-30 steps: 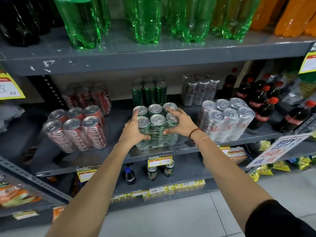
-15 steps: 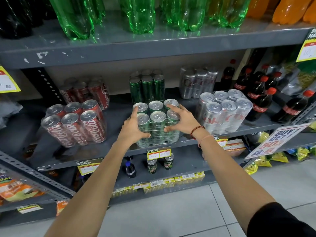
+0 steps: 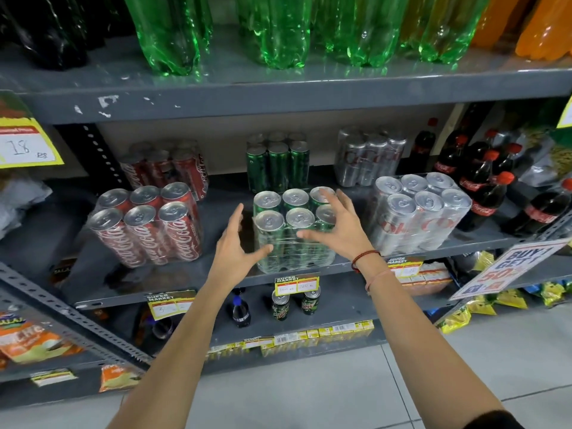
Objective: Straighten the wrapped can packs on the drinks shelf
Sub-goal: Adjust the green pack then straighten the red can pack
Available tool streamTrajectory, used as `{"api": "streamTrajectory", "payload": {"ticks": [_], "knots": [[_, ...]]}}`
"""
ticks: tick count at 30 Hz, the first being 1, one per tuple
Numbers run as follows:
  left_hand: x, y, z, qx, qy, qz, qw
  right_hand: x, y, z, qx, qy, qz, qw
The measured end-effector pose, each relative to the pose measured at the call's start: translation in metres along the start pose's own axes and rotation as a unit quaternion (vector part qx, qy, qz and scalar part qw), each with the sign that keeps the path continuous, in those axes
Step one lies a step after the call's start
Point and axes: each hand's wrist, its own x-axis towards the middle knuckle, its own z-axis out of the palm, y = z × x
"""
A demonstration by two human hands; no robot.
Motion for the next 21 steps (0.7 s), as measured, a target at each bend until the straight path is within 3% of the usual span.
{"api": "streamTrajectory", "payload": {"ticks": [3, 5, 12, 15, 21], "knots": [[0.002, 0.003, -0.035, -0.025, 0.081, 0.025, 0.996, 0.003, -0.031, 0.013, 0.009, 0.076, -0.043, 0.996], [0.005, 0.004, -0.066, -0.017, 0.142, 0.049, 0.988, 0.008, -0.057, 0.027, 0.013, 0.078, -0.075, 0.994], [0.006, -0.03, -0.161, 0.046, 0.277, 0.065, 0.958, 0.026, -0.124, 0.115, 0.032, -0.068, -0.128, 0.989], [0.005, -0.057, -0.186, 0.05, 0.274, 0.039, 0.96, 0.037, -0.139, 0.154, 0.026, -0.131, -0.109, 0.985], [0.015, -0.104, -0.209, -0.043, 0.118, -0.031, 0.992, 0.058, -0.145, 0.203, 0.0, -0.18, -0.045, 0.983]]}}
